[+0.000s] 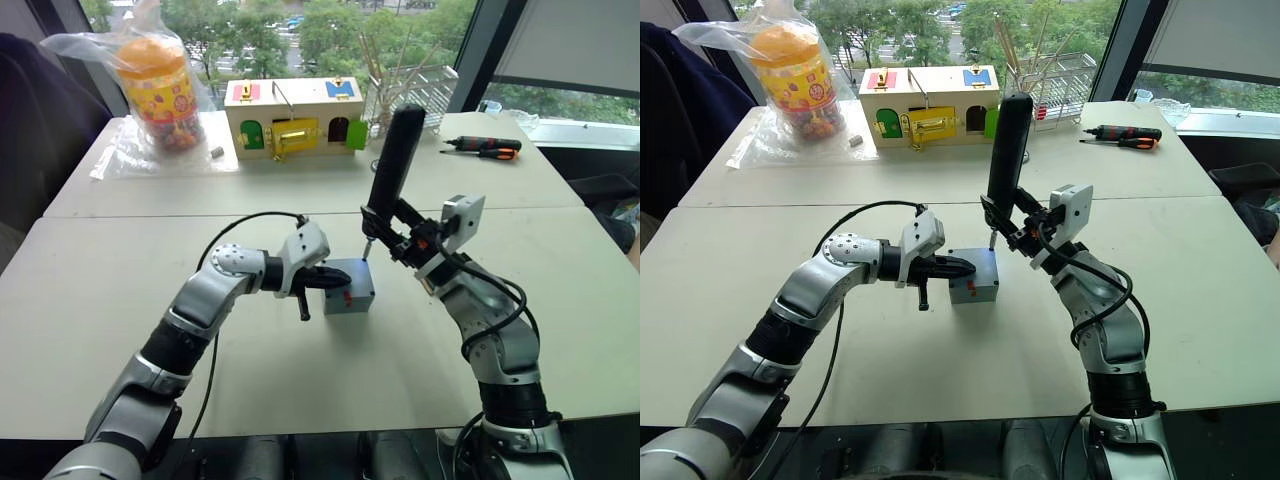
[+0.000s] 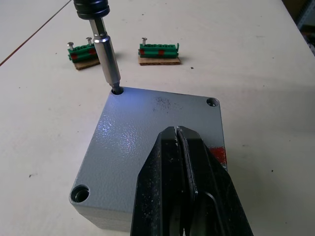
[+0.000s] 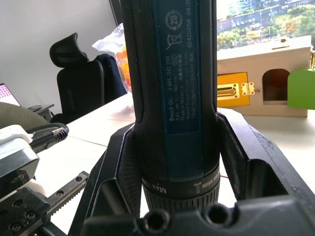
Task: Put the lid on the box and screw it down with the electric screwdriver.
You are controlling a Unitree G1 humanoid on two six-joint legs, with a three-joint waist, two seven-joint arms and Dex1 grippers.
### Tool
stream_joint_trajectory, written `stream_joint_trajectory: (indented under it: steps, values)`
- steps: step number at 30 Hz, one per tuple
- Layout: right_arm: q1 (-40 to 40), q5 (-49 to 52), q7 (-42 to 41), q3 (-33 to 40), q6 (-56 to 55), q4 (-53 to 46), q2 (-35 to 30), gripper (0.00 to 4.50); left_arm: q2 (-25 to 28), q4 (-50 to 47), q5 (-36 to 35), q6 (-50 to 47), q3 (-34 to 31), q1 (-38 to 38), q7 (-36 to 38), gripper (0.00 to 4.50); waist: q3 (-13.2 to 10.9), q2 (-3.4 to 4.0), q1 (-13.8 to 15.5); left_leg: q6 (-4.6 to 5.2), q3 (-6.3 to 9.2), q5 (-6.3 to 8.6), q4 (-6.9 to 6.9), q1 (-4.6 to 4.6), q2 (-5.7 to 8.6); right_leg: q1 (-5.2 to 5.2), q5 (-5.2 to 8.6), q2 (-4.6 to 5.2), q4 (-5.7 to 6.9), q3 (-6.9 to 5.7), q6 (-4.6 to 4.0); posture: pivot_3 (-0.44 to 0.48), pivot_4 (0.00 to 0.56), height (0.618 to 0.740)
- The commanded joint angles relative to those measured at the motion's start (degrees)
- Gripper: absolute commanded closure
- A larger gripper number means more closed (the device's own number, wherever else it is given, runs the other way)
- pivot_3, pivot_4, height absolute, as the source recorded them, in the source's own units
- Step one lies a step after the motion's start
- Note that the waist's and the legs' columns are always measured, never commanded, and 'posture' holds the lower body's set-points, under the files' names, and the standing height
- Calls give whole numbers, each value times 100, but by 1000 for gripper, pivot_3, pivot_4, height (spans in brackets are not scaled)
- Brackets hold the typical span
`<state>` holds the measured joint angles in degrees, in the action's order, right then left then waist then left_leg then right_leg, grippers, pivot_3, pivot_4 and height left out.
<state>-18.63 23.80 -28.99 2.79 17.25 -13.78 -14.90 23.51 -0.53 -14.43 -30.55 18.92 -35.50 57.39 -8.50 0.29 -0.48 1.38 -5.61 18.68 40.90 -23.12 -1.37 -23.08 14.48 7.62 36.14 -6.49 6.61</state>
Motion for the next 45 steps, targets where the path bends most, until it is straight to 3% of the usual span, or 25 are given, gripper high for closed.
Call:
stream_joint_trajectory:
  steps: [1, 8, 15, 18, 20, 23, 26, 31, 41, 42, 45]
  values:
    - [-151, 97, 288, 184, 529, -416, -218, 2700, 5, 36, 29, 43, -10, 6, 29, 4500, -1, 1, 1, 0, -1, 0, 0, -1, 0, -1, 0, 1, 0, 0, 0, 0, 150, 711]
    - [-1472, 848, 1339, 1003, 2738, -1433, -1059, 2700, -44, 98, 22, 96, -18, 52, -6, 4500, -15, 18, 63, 1, -1, 1, 10, -32, 3, -34, 0, 6, 4, 0, 0, 0, 150, 711]
    - [-2571, 1619, 1784, 1937, 4428, -920, -1778, 2700, -342, -324, -598, -572, -545, 71, -318, 4500, -19, 18, 112, 4, -6, 2, 7, -32, -1, -38, 0, 5, 1, 1, 0, 0, 150, 711]
    - [-2257, 1650, 1249, 1958, 5351, -319, -2881, 2700, -376, -756, -1178, -998, -944, -89, -277, 4500, -22, 13, 152, 13, -3, 7, 13, -39, 2, -36, -1, 9, 0, -1, 0, 0, 150, 711]
    - [-2013, 1825, 782, 1918, 6198, 262, -3616, 2700, 11, -1066, -1149, -987, -747, -120, 108, 4500, -27, 6, 155, 26, -1, 15, 16, -46, 7, -34, -1, 14, -7, -1, 0, 0, 150, 711]
    - [-1817, 1980, 316, 1831, 6925, 1023, -4159, 2700, 460, -1415, -1115, -962, -434, -97, 503, 4500, -38, 22, 100, 33, -17, 19, 10, -46, 11, -39, -1, 18, -12, 6, 0, 0, 150, 711]
    - [-1524, 1924, -154, 1561, 7213, 1741, -4550, 2700, 768, -1835, -1198, -993, -214, -51, 828, 4500, -59, 41, 65, 33, -31, 18, 8, -43, 6, -51, -1, 17, -10, 15, 1, 0, 150, 711]
    - [-1424, 1800, -601, 1176, 7389, 2522, -4710, 2700, 765, -2164, -1200, -978, -111, 40, 702, 4500, -62, 49, 58, 24, -35, 14, 10, -36, -3, -57, -1, 8, -6, 24, 0, 0, 150, 711]
    - [-1692, 1071, -1141, 15, 6520, 3396, -4651, 2700, 765, -2182, -1088, -998, -151, 366, 198, 4500, -65, 46, 112, 25, -35, 14, 24, -37, 0, -51, -2, 9, -8, 27, 1, 0, 150, 711]
    - [-1716, 992, -1187, -56, 6437, 3423, -4656, 1660, 776, -2150, -1079, -993, -172, 370, 162, 4500, -65, 46, 111, 24, -35, 14, 24, -37, 0, -51, -2, 9, -8, 27, 1, 0, 150, 711]
    - [-1768, 837, -1302, -156, 6256, 3446, -4668, 501, 769, -1983, -1044, -939, -301, 334, -4, 4500, -64, 45, 119, 24, -34, 14, 25, -35, 0, -48, -2, 8, -8, 27, 1, 0, 150, 711]
